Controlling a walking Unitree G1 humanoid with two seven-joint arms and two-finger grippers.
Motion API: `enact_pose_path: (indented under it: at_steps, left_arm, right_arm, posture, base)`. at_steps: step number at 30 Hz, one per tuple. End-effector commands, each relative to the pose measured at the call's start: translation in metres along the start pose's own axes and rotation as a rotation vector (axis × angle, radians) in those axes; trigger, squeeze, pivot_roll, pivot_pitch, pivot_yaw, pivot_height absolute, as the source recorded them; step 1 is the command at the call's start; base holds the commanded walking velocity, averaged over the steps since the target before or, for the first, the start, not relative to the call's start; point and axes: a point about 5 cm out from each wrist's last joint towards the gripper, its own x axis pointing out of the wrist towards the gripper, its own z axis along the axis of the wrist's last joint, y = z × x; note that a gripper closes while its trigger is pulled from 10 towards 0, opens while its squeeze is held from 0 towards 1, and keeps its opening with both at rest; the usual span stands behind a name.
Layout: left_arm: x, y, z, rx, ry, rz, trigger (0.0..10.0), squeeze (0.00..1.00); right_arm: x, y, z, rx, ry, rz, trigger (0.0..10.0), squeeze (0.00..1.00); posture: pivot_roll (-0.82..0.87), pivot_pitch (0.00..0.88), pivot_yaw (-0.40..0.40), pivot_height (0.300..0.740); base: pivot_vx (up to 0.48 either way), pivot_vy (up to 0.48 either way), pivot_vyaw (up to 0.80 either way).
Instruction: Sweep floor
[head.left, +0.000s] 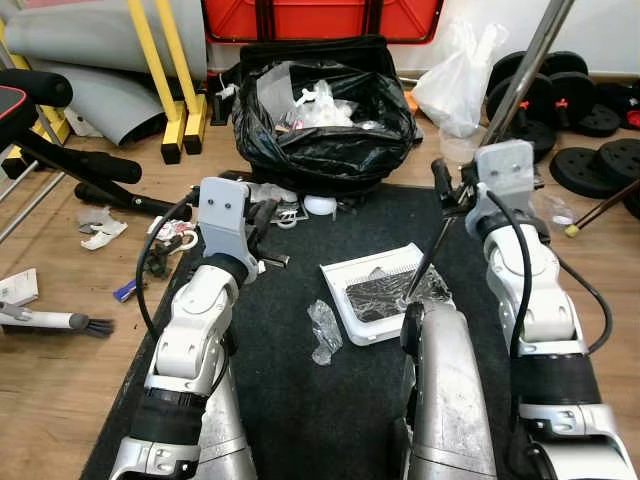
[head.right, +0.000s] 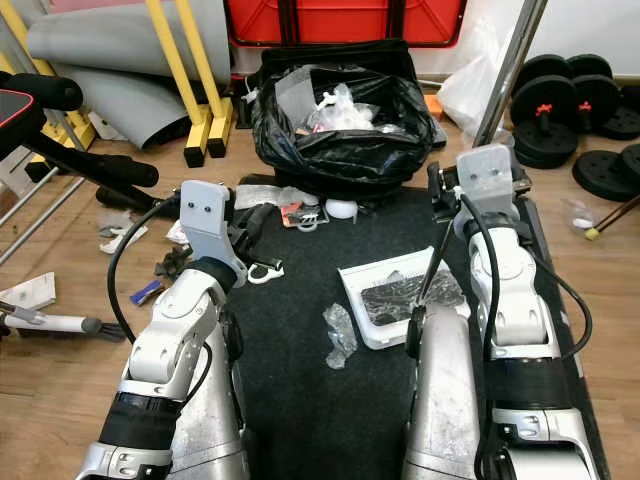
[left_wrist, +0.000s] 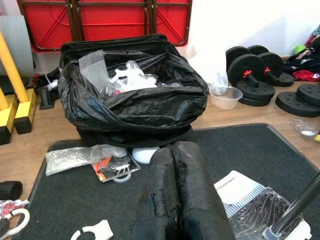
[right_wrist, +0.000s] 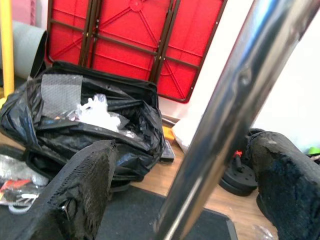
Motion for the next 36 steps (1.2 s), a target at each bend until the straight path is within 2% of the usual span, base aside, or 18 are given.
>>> enact_pose_path:
  at_steps: [1,2,3,4,17,21,22,24,26,28,30,36]
  left_arm:
    - [-0.001,-0.001,0.001,0.007,0.004,-0.029,10.0,0.0]
    - [-0.001,-0.001,0.001,0.006,0.004,-0.029,10.0,0.0]
    - [-0.001,-0.001,0.001,0.006,0.004,-0.029,10.0,0.0]
    - [-0.002,-0.001,0.001,0.005,0.005,-0.029,10.0,0.0]
    - [-0.002,-0.001,0.0,-0.001,0.008,-0.027,10.0,0.0]
    - [-0.002,-0.002,0.0,-0.003,0.009,-0.027,10.0,0.0]
    - [-0.002,-0.002,0.0,-0.003,0.01,-0.027,10.0,0.0]
    - [-0.002,-0.002,0.0,-0.003,0.01,-0.027,10.0,0.0]
    - [-0.002,-0.001,0.0,-0.001,0.013,-0.028,10.0,0.0]
    - [-0.002,0.0,0.0,0.001,0.015,-0.03,10.0,0.0]
    - [-0.002,0.0,0.0,0.002,0.016,-0.031,10.0,0.0]
    - [-0.003,0.002,0.001,0.006,0.02,-0.034,10.0,0.0]
  right_arm:
    - [0.001,0.002,0.001,0.028,-0.005,-0.015,7.1,0.0]
    - [0.002,0.0,0.0,0.03,-0.006,-0.027,2.5,0.0]
    - [0.002,0.0,0.0,0.03,-0.006,-0.027,2.5,0.0]
    - [0.004,-0.002,0.002,0.033,-0.014,-0.046,0.0,0.0]
    - [0.014,-0.009,0.014,0.057,-0.068,-0.055,0.0,0.0]
    - [0.016,-0.01,0.021,0.123,-0.102,0.019,0.0,0.0]
    - [0.016,-0.012,0.025,0.168,-0.124,0.085,0.0,0.0]
    - [0.016,-0.012,0.025,0.168,-0.124,0.085,0.0,0.0]
    - [0.012,-0.03,0.041,0.254,-0.181,0.347,0.0,0.0]
    - [0.007,-0.044,0.05,0.267,-0.203,0.511,0.0,0.0]
    - [0.004,-0.051,0.05,0.27,-0.19,0.588,0.0,0.0]
    - [-0.004,-0.061,0.051,0.322,-0.198,0.719,0.0,0.0]
  posture:
    - [0.01,0.0,-0.027,0.355]
    - [0.01,0.0,-0.026,0.355]
    - [0.01,0.0,-0.026,0.355]
    - [0.01,0.0,-0.026,0.355]
    - [0.01,0.0,-0.028,0.355]
    - [0.01,0.0,-0.023,0.355]
    - [0.01,0.0,-0.021,0.355]
    - [0.01,0.0,-0.021,0.355]
    - [0.0,0.0,-0.016,0.355]
    - [0.01,0.0,-0.016,0.355]
    - [0.01,0.0,-0.014,0.355]
    - [0.02,0.0,-0.009,0.355]
  base:
    - [0.0,0.0,0.0]
    - [0.0,0.0,0.0]
    - [0.0,0.0,0.0]
    - [0.0,0.0,0.0]
    - [0.0,0.0,0.0]
    - [0.0,0.0,0.0]
    - [0.0,0.0,0.0]
    - [0.0,0.0,0.0]
    - [0.0,0.0,0.0]
    - [0.0,0.0,0.0]
    - [0.0,0.0,0.0]
    - [0.0,0.0,0.0]
